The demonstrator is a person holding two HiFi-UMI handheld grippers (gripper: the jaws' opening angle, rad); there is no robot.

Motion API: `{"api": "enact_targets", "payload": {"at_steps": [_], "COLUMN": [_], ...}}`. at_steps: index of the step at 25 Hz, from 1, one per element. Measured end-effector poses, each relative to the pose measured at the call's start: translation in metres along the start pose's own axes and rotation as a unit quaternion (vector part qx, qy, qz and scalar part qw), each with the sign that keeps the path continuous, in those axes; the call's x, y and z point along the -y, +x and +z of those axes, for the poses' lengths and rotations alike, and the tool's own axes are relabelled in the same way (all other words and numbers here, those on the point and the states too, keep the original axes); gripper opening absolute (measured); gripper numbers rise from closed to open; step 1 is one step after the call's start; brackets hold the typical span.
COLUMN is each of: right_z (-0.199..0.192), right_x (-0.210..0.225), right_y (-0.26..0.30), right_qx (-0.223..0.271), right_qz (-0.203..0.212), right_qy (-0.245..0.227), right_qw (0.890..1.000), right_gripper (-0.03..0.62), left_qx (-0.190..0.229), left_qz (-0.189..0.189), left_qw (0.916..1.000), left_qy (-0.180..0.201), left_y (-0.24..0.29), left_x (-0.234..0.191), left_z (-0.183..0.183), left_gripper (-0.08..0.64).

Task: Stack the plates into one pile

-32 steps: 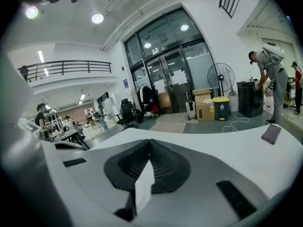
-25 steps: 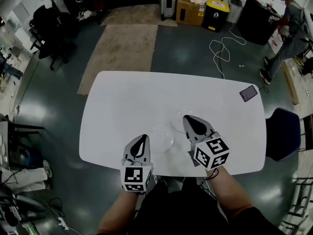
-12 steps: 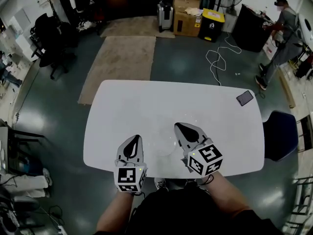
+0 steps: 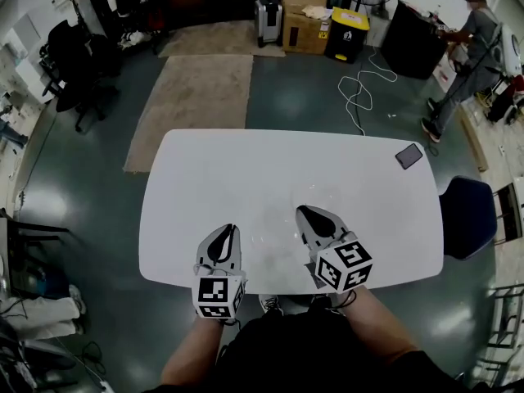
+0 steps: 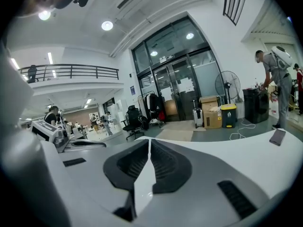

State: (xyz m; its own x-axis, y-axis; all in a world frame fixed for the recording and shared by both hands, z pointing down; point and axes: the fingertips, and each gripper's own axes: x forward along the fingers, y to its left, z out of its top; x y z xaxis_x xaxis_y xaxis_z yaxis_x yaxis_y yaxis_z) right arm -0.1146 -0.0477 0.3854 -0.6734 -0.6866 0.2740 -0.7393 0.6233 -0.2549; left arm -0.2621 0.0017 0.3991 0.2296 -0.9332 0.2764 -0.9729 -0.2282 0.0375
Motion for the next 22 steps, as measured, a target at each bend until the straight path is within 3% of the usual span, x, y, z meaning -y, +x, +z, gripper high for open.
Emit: {"api": "enact_targets", "payload": {"at_steps": [2,4,10,22], "right_z": [-0.009,-0.018,-0.045,-0.116], "right_x": [0.006,0.011,0.022,0.067], "right_y": [0.003,0.006,0.012,0.014], "right_qx": [-0.007,-0.015,-0.044,-0.110], "right_qz": [-0.010,-0.018,-0.042,-0.085], "right_qy": [0.009,0.017,0.036,0.082], "right_qw": [1.000,1.000,0.997,0.987], "right_gripper": [0.059,0.108,0.163,0.170], "left_qx": [-0.007,-0.015,-0.037,-0.083], "left_qz": [-0.006,-0.011,-0.026,-0.046], "left_qw": [1.0000,0.9998,0.9989,0.9955], "left_qy": [-0.001,0.000,0.001,-0.005], "left_y": [0.004,0.007,0.014,0.039], "left_x": [-0.001,-0.002,-0.004,0.005], "left_z": [-0.008,-0.014,-0.030,-0.068], "left_gripper": [0.035,0.099,0.150,0.176]}}
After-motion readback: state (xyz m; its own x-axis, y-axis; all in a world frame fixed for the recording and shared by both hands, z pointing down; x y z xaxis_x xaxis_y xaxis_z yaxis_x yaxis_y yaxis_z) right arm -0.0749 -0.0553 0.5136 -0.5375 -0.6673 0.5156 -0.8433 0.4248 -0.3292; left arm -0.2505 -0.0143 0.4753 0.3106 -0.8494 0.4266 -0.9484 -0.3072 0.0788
